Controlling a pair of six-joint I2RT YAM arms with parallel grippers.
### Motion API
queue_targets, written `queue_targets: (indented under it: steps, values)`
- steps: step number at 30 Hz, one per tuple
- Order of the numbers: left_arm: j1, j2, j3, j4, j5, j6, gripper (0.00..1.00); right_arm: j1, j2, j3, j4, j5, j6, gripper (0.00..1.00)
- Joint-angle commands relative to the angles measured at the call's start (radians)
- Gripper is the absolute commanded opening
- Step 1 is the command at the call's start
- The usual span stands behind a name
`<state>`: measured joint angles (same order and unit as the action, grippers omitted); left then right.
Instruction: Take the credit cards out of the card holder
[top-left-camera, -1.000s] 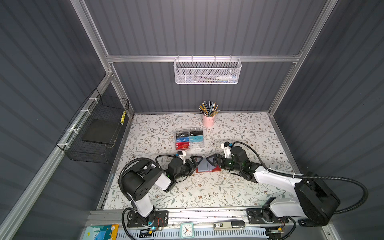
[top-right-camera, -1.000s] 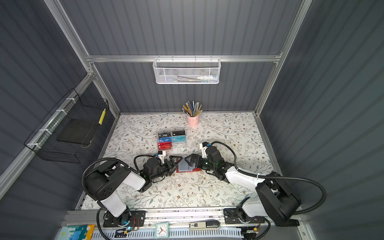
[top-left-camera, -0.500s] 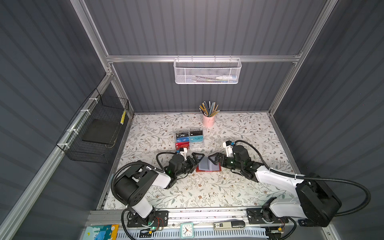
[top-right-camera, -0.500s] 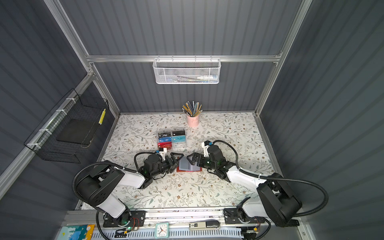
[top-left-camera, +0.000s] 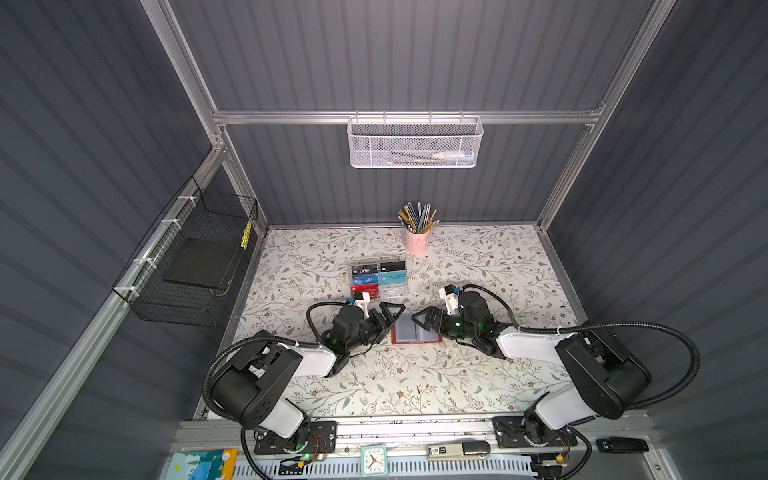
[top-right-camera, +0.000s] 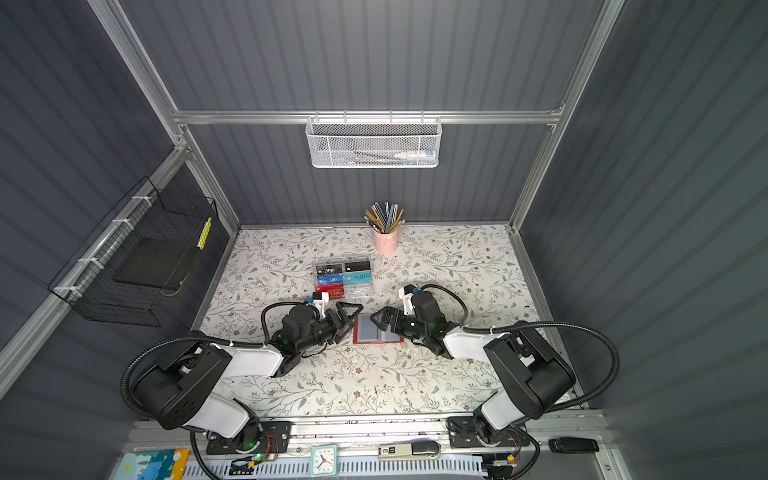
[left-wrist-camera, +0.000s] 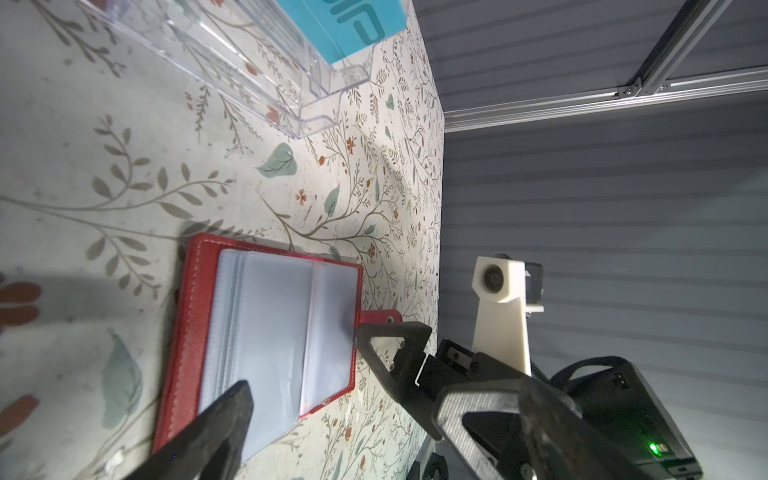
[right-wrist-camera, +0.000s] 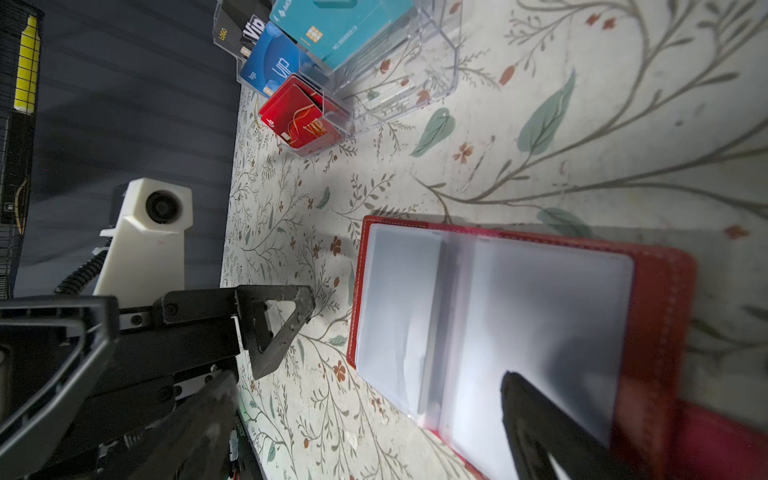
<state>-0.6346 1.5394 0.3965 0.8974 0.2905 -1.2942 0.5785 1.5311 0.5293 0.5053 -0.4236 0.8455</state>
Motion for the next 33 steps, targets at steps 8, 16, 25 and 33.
queue_targets:
  steps: [8, 16, 25, 33]
  values:
    - [0.003, 0.13, 0.088, 0.026, 0.081, -0.022, 1.0, -0.016, 0.06, -0.057, 0.118, -0.042, 0.029, 0.99]
    - [0.003, 0.125, 0.103, -0.058, 0.055, 0.011, 1.0, -0.026, 0.064, -0.077, 0.137, -0.05, 0.032, 0.99]
    - [0.003, 0.131, 0.111, -0.106, 0.047, 0.038, 1.0, -0.033, 0.064, -0.102, 0.164, -0.052, 0.036, 0.99]
    - [0.0, 0.138, 0.12, -0.101, 0.049, 0.04, 1.0, -0.033, 0.081, -0.114, 0.194, -0.057, 0.049, 0.99]
